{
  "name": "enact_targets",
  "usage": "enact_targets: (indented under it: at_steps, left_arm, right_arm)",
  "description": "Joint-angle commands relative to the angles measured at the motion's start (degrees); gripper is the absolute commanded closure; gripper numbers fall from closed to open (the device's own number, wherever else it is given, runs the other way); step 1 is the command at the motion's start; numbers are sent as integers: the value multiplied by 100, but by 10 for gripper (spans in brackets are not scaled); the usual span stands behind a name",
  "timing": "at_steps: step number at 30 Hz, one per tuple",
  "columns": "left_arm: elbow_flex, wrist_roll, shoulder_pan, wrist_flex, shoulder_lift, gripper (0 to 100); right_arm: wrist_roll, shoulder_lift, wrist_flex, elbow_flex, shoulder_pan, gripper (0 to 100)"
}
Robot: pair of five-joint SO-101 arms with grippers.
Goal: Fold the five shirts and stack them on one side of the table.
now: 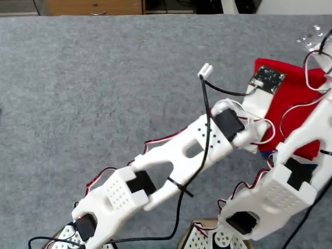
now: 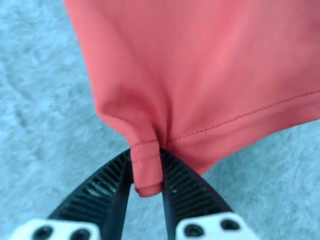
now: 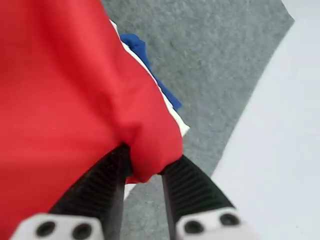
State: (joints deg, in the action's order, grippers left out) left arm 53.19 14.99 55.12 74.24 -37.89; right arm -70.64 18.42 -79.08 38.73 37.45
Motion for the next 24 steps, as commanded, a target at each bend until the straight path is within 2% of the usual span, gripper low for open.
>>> enact_targets:
  at_steps: [1, 8, 18, 24]
  left_arm:
    - [246, 132, 123, -457, -57, 982]
    - [246, 246, 185, -1046, -321, 982]
    - [255, 229, 220, -1459, -699, 982]
    - [255, 246, 308, -1714, -989, 982]
  right_arm:
    - [-167, -22, 316, 31, 268, 997]
    - [-246, 136, 352, 66, 391, 997]
    - [-246, 514, 1073, 40, 567, 997]
    - [-246, 681, 1152, 84, 664, 997]
